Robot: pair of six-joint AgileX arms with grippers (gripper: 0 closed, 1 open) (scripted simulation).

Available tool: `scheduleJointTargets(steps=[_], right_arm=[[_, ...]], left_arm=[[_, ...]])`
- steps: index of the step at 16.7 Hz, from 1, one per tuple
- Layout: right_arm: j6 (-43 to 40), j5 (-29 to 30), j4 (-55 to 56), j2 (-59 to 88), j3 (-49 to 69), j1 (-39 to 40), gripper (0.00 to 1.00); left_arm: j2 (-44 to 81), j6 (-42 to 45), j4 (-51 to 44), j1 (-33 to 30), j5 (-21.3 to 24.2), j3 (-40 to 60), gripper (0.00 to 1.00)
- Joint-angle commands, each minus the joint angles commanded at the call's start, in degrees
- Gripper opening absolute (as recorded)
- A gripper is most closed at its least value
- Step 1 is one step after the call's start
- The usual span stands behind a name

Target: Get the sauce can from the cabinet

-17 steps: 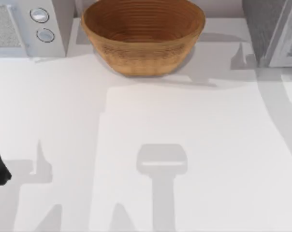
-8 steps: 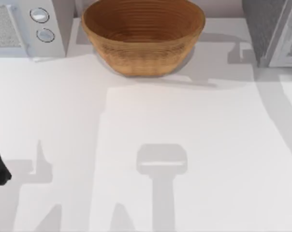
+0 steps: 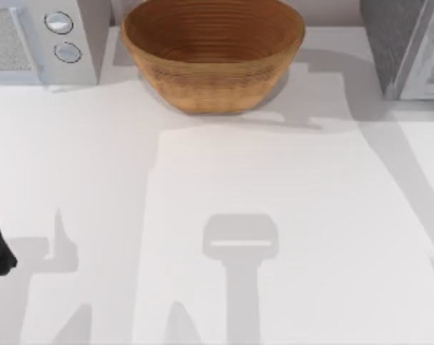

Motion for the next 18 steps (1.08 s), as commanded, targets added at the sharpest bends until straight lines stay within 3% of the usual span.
scheduleJointTargets(steps=[8,18], right_arm=[[0.11,1.71,0.33,3.98,3.62,1.56,1.00],[0.03,-1.02,-2.49,17.64,20.38,-1.32,1.00]], left_arm=[[0.00,0.00,0.00,0.00,0.00,0.00,1.00],[0.00,0.00,0.00,0.00,0.00,0.00,1.00]])
